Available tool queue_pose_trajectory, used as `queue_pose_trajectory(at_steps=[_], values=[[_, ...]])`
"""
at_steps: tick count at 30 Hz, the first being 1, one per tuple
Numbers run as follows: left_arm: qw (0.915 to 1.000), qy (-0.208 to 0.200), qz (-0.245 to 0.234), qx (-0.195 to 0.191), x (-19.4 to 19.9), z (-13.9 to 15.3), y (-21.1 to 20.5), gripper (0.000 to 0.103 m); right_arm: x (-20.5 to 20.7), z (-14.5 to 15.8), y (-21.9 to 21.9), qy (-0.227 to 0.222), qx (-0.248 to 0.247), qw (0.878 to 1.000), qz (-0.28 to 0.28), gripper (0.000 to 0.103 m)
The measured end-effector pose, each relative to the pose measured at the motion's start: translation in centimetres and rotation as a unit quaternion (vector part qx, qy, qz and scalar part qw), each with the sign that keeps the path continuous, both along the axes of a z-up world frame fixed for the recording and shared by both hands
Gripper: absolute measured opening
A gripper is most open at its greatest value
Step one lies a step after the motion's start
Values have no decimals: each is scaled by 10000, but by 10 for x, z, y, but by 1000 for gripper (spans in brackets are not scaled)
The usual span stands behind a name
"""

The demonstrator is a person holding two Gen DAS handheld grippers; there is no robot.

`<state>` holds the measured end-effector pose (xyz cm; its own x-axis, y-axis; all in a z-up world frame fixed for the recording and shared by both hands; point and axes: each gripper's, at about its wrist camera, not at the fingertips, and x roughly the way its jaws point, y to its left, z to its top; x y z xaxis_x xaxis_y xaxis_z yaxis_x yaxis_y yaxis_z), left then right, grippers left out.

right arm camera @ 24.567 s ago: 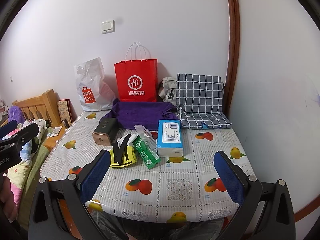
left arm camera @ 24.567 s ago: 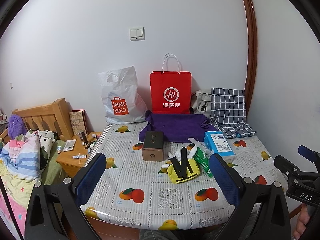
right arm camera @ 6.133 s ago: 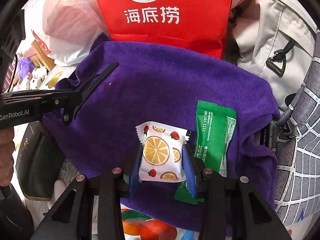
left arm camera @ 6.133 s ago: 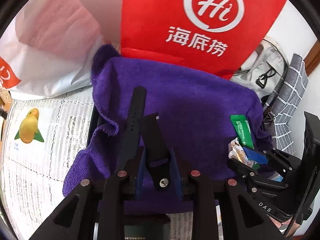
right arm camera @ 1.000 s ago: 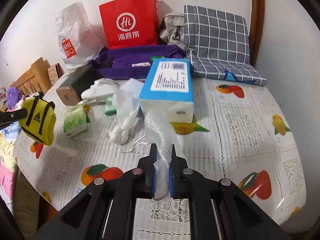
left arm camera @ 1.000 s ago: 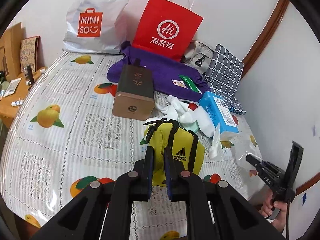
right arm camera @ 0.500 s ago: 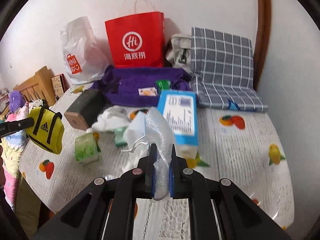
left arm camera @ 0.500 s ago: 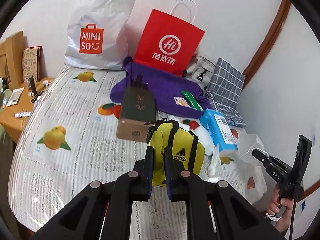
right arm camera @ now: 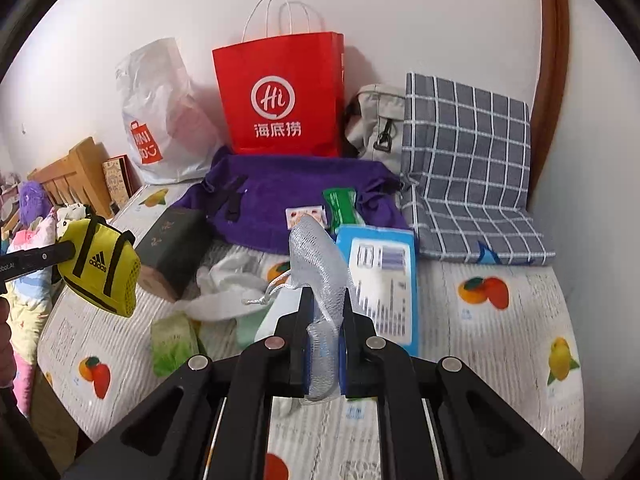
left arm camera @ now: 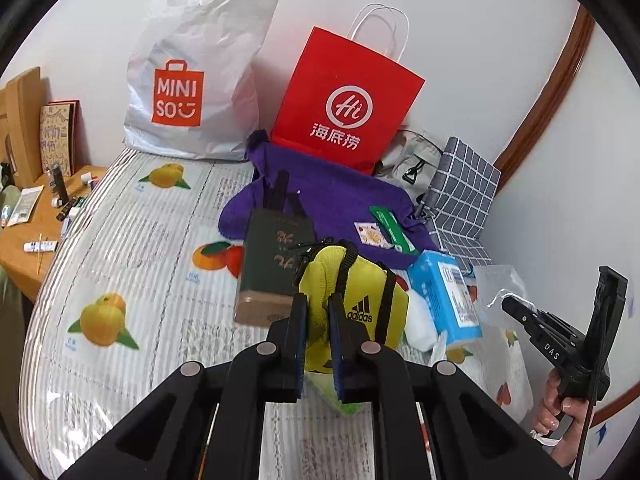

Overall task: Organize soft objects
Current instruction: 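Carry the yellow pouch with the left tool and the mesh bag with the right onto the purple towel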

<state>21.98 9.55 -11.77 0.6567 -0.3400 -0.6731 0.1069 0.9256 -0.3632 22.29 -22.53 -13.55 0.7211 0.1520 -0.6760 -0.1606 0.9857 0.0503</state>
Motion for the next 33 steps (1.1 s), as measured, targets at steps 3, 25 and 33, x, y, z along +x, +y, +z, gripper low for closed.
queue_pose_trajectory(at_steps=[3, 25, 33], values=[[10000, -50, 26, 28, 11, 7, -1, 11, 15, 6, -2, 74, 57, 9999, -121, 10], [9992, -207, 318, 89, 88, 48, -5, 11, 88, 46, 1, -139, 259, 9995, 140, 10], [9991, -197, 354, 152, 117, 53, -10, 11, 121, 43, 8, -89, 327, 9993, 177, 10]])
